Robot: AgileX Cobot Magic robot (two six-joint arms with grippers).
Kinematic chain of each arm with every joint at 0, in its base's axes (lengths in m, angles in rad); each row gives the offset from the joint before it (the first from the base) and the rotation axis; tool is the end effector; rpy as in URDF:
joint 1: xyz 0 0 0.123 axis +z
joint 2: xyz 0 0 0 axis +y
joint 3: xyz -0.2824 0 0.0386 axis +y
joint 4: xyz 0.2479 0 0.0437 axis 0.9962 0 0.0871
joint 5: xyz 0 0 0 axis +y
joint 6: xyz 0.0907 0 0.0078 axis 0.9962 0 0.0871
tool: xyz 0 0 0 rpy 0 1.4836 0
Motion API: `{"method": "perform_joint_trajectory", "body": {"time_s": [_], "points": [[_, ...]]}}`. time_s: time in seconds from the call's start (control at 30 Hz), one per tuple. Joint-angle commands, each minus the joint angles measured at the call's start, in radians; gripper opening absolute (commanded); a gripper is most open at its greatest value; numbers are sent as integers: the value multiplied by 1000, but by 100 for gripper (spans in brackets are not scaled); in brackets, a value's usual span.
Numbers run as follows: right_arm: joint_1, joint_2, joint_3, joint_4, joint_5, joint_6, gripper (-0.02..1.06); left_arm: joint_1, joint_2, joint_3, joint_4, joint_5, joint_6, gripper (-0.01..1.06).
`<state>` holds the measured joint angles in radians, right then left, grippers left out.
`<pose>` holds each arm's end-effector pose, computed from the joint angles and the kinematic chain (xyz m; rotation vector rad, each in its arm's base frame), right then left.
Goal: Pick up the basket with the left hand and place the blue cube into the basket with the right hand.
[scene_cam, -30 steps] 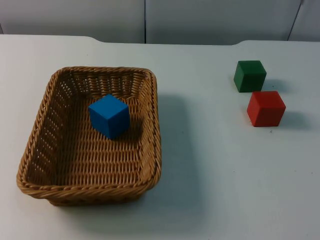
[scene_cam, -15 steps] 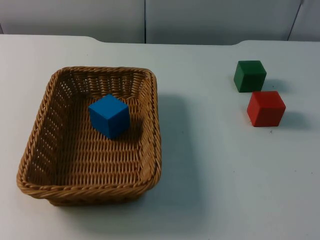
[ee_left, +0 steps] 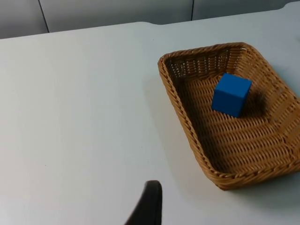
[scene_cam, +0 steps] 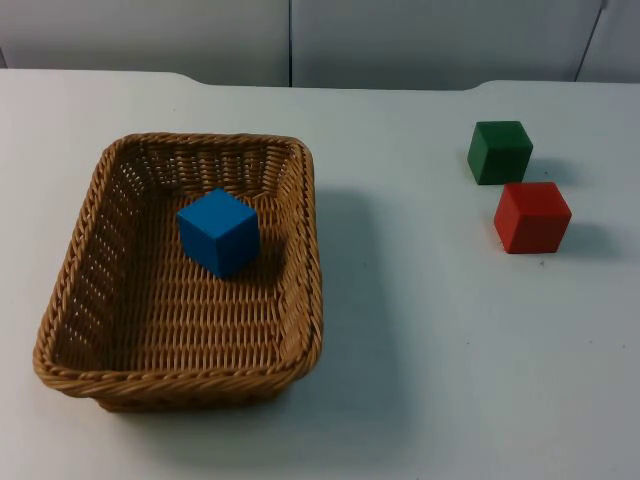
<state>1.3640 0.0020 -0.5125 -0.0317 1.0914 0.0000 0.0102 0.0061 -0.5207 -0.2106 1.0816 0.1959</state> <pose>0.0010 -0.0077 0.2782 -1.3618 1.6809 0.7837 -0.0080 -0.0169 0.2827 0.2027 2.0246 -0.1228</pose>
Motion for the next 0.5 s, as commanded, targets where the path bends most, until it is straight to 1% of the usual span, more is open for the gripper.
{"method": "perform_joint_trajectory", "body": {"time_s": [0.0, 0.07, 0.47], "points": [[6, -2, 4, -24, -14, 45, 82, -4, -6, 6, -2, -1, -9, 81], [6, -2, 4, -49, -14, 79, 82, -4, -6, 6, -2, -1, -9, 81], [6, -2, 4, -46, -14, 74, 82, -4, -6, 6, -2, -1, -9, 81]]}}
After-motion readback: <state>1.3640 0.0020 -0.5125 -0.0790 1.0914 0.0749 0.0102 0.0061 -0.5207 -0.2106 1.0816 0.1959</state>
